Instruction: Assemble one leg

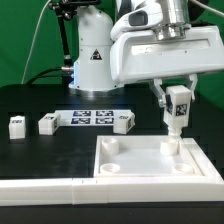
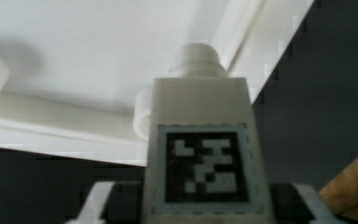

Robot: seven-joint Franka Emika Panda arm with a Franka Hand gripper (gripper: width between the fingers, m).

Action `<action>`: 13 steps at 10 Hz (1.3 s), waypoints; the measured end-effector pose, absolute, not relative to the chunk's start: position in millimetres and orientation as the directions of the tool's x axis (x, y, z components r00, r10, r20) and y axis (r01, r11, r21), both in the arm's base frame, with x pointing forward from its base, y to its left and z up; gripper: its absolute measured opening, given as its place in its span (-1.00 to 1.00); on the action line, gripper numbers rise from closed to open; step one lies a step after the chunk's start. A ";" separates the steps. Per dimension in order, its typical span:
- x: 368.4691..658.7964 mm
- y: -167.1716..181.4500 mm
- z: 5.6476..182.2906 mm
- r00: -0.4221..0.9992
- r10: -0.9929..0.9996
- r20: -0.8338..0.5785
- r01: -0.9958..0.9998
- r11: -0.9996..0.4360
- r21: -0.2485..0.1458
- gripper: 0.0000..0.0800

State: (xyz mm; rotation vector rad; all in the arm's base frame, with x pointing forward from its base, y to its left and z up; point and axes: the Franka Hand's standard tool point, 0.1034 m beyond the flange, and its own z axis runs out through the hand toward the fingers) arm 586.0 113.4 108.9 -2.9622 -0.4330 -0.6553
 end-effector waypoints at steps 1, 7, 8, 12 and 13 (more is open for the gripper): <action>584.6 114.9 108.8 0.868 0.258 0.424 0.292 -0.956 -0.014 -0.27; 605.2 120.1 107.5 0.869 0.260 0.421 0.297 -0.955 -0.022 -0.27; 614.7 119.9 107.2 0.866 0.257 0.430 0.294 -0.955 -0.022 -0.27; 644.4 117.3 95.9 0.865 0.247 0.437 0.287 -0.957 -0.027 -0.27; 644.0 117.0 90.3 0.862 0.244 0.445 0.285 -0.958 -0.026 -0.27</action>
Offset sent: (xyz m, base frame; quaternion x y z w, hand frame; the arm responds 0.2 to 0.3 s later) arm 0.0000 0.0000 0.0000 0.0000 0.0000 0.0000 1.0000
